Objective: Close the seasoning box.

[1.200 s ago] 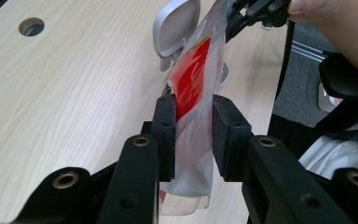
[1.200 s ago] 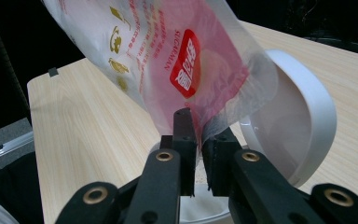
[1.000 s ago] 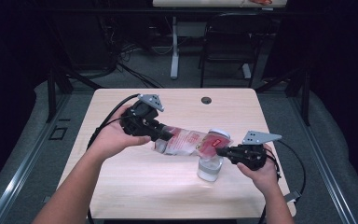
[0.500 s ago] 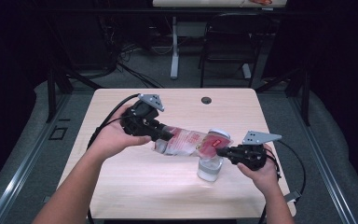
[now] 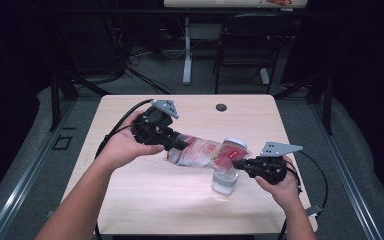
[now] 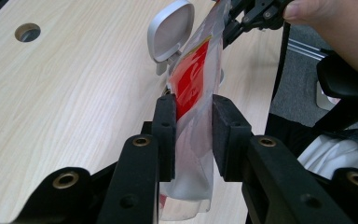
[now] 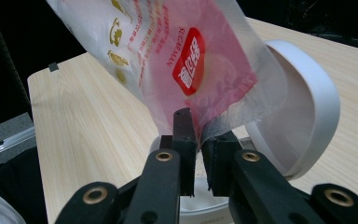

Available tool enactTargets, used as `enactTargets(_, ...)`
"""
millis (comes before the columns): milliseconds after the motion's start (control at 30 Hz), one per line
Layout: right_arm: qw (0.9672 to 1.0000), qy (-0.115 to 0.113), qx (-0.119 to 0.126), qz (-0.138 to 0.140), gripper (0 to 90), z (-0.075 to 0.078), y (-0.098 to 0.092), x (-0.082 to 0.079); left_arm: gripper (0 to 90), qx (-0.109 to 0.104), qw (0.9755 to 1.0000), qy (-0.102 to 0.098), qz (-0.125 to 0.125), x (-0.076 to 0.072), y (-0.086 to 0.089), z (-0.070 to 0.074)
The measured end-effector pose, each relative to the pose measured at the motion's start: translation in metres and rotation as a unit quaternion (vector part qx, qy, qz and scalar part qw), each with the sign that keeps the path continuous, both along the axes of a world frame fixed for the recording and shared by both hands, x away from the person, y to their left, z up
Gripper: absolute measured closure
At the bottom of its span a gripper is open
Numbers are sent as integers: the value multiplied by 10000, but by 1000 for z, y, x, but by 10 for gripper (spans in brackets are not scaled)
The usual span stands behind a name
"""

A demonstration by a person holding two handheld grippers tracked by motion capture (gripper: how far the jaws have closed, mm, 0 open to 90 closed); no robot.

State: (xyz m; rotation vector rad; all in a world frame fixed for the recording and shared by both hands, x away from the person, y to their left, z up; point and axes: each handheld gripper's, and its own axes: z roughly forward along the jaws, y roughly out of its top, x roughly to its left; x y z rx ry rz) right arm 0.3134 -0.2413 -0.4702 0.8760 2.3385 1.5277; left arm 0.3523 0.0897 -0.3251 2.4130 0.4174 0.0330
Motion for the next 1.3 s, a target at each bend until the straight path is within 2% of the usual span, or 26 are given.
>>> enactTargets(400,10000,27,50,-16,843,-1,-2,-4,732,-7,10000,-4,-47,1,-3,2)
enactTargets(1300,10000,31,39,66,843,-2,4,0,732,-16,10000,-16,34,-1,3,3)
